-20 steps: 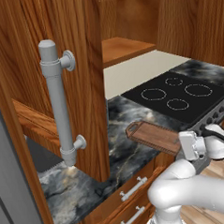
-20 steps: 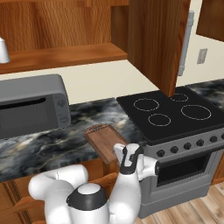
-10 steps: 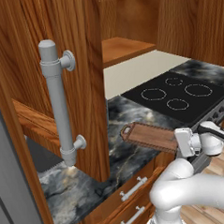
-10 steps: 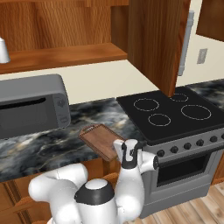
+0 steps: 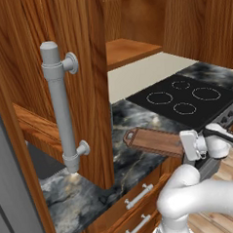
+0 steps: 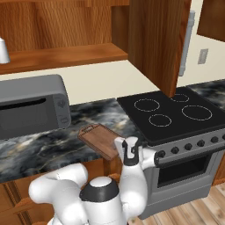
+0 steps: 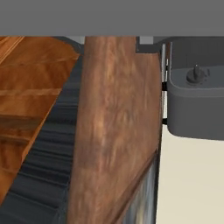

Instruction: Move the cutting board and knife to the sink. Then move spray from the cabinet to the counter.

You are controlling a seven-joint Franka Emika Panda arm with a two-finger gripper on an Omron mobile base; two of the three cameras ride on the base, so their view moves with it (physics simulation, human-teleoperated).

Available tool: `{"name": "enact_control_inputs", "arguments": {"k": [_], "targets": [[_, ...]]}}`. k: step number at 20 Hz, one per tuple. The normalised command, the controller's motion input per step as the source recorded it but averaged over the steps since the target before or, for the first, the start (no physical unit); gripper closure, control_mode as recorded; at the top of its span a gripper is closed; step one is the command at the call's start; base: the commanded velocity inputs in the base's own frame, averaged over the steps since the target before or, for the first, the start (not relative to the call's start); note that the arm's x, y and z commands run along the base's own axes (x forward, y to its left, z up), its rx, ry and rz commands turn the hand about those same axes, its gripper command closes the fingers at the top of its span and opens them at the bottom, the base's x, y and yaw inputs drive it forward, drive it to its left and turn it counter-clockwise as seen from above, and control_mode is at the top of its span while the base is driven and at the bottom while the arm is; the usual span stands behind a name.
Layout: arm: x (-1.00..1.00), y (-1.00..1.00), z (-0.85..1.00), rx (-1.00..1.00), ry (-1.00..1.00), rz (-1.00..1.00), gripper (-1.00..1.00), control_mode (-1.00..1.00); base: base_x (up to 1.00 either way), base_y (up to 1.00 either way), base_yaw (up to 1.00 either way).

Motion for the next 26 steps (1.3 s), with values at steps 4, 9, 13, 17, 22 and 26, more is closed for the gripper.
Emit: {"name": "enact_control_inputs", "arguments": {"k": [4, 9, 13, 17, 22, 26], "targets": [[0.0, 0.0, 0.0, 0.0, 0.06, 0.0, 1.0, -1.0, 0.0, 0.0, 0.0], [-0.17, 0.0, 0.02, 0.0, -0.06, 0.0, 1.0, -1.0, 0.0, 0.0, 0.0], [-0.5, 0.0, 0.58, 0.01, -0.31, 0.07, 1.0, -1.0, 0.0, 0.0, 0.0], [-0.65, 0.0, 0.68, 0.04, -0.42, 0.06, 1.0, -1.0, 0.0, 0.0, 0.0], [-0.47, 0.0, 0.49, 0.04, -0.33, 0.01, 1.0, -1.0, 0.0, 0.0, 0.0], [-0.32, 0.0, 0.26, 0.06, -0.22, 0.0, 1.0, -1.0, 0.0, 0.0, 0.0]]}}
